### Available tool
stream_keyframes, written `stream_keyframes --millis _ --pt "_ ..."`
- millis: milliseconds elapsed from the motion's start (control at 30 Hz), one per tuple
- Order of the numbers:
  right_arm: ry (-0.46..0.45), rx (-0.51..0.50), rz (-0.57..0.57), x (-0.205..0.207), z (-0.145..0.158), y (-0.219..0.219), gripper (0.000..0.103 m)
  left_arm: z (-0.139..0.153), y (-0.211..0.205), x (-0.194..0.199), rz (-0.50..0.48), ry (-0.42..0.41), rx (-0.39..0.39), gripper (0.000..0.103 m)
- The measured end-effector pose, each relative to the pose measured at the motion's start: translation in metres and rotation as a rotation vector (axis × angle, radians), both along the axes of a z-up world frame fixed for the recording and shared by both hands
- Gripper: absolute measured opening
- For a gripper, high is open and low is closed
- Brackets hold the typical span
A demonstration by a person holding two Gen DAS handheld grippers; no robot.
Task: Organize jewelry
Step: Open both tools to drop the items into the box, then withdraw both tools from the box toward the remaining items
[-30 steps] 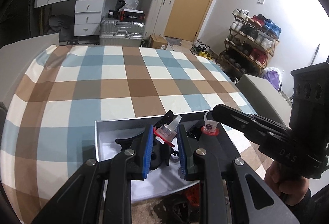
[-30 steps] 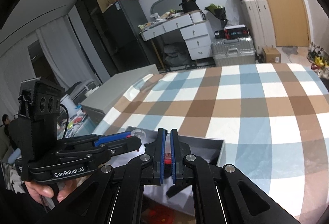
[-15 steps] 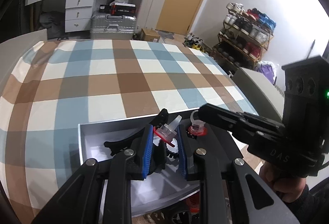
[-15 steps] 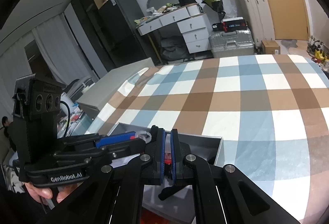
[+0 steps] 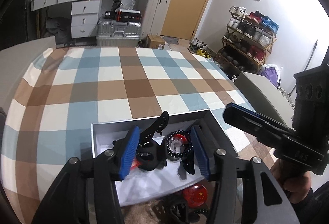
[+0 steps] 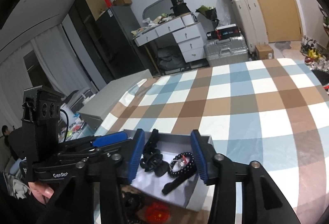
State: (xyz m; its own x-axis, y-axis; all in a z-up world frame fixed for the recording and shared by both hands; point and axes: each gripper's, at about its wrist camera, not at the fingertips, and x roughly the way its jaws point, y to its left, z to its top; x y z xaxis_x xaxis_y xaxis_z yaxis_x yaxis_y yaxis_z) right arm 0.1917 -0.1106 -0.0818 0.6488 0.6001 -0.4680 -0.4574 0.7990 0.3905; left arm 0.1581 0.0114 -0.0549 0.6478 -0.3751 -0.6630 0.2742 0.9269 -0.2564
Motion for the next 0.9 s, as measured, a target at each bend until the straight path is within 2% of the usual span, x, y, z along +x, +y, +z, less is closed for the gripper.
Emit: stream_keyframes --millis 67,233,300,400,467,567,633,800,900 --pt "-0.01 0.0 -0.005 -0.008 0.004 -0.003 0.049 0.004 -0.001 -0.005 0.004 -0.012 0.009 0.048" --pt "-0.033 0.001 -0.013 -0.026 0.014 -0.006 0.063 0.013 0.001 -0.018 0.028 -0.043 0.016 0.06" --pt "-0.04 0.003 -0.018 -0.034 0.017 -0.008 0.068 0.015 0.003 -0.023 0.036 -0.051 0.018 0.061" --pt "-0.051 -0.003 -0.017 -0.047 0.022 -0.008 0.069 0.018 0.004 -0.032 0.052 -0.068 0.027 0.061" --pt "-0.065 -0.018 -0.021 -0.056 0.024 -0.007 0.074 0.02 0.004 -0.038 0.065 -0.082 0.036 0.061" --pt "-0.082 -0.035 -0.032 -0.07 0.025 -0.007 0.084 0.022 0.005 -0.047 0.09 -0.104 0.046 0.074" --pt "-0.088 -0.041 -0.033 -0.076 0.024 -0.007 0.088 0.022 0.006 -0.053 0.105 -0.12 0.05 0.079" --pt "-0.098 -0.082 -0.048 -0.091 0.02 -0.008 0.097 0.015 0.008 -0.065 0.144 -0.123 0.076 0.083" --pt "-0.098 -0.112 -0.059 -0.1 0.016 -0.008 0.102 0.006 0.008 -0.073 0.176 -0.121 0.121 0.085"
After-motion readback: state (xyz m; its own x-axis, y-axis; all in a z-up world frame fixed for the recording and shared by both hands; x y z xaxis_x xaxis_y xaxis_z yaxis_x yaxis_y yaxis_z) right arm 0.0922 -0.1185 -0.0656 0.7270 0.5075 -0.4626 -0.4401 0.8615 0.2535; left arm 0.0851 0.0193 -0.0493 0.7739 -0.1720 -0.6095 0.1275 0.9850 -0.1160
